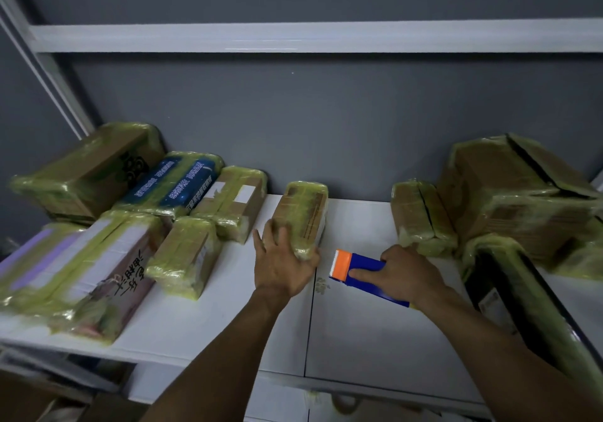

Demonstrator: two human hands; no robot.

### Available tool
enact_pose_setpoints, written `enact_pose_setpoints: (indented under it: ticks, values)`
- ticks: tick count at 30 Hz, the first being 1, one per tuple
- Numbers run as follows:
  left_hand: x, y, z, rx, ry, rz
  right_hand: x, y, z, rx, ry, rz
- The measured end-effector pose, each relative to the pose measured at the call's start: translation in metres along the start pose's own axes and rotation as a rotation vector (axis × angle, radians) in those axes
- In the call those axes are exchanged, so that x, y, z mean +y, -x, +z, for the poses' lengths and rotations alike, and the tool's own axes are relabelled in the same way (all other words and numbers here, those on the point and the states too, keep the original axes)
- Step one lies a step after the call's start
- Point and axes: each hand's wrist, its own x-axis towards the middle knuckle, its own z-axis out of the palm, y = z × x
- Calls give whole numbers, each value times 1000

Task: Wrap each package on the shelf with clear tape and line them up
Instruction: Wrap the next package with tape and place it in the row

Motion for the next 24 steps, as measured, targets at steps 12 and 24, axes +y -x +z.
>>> enact_pose_setpoints:
  ticks: [12, 24]
  values:
    - [-9, 20, -10, -28, 21, 25, -18, 0, 9, -39, 53, -27]
    - [-2, 31, -10, -83, -39, -2, -23, 15, 26, 45, 135, -54]
